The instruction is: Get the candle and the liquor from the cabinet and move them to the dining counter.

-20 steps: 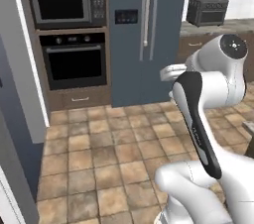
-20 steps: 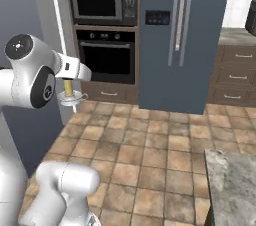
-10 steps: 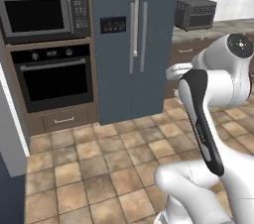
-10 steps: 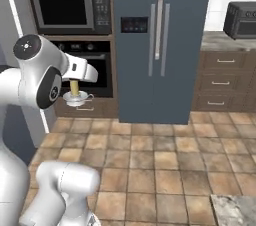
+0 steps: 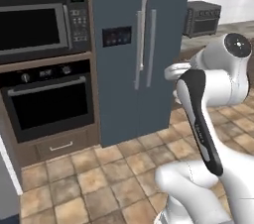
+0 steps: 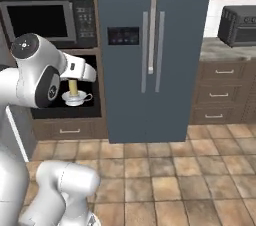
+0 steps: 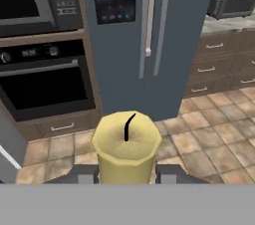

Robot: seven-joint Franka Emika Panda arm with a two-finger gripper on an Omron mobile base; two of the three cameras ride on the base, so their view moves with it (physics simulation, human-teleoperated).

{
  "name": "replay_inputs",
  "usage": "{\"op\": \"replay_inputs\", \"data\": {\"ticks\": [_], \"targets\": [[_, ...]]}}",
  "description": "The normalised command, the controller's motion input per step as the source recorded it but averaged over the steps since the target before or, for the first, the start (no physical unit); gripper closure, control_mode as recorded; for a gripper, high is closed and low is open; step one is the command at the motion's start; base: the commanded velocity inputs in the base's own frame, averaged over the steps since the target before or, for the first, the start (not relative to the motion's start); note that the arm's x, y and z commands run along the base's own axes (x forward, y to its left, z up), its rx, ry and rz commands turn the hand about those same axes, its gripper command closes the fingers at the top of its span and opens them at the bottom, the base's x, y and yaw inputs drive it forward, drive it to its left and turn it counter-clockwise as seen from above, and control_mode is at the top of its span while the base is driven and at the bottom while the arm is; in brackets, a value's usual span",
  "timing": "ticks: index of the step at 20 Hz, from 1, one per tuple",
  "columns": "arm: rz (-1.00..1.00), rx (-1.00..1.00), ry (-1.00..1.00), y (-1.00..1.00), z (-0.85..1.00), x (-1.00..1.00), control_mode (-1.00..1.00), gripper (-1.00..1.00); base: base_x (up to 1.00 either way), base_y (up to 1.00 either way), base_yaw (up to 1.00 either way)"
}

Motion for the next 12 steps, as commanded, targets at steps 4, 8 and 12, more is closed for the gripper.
{"op": "replay_inputs", "data": {"ticks": [4, 8, 12], "targets": [[0.0, 0.0, 0.0, 0.0, 0.0, 0.0, 1.0, 1.0, 0.27, 0.3, -0.87], [0.0, 0.0, 0.0, 0.0, 0.0, 0.0, 1.0, 1.0, 0.0, 0.15, -1.0], [0.0, 0.0, 0.0, 0.0, 0.0, 0.0, 1.0, 1.0, 0.18, 0.21, -0.89]]}}
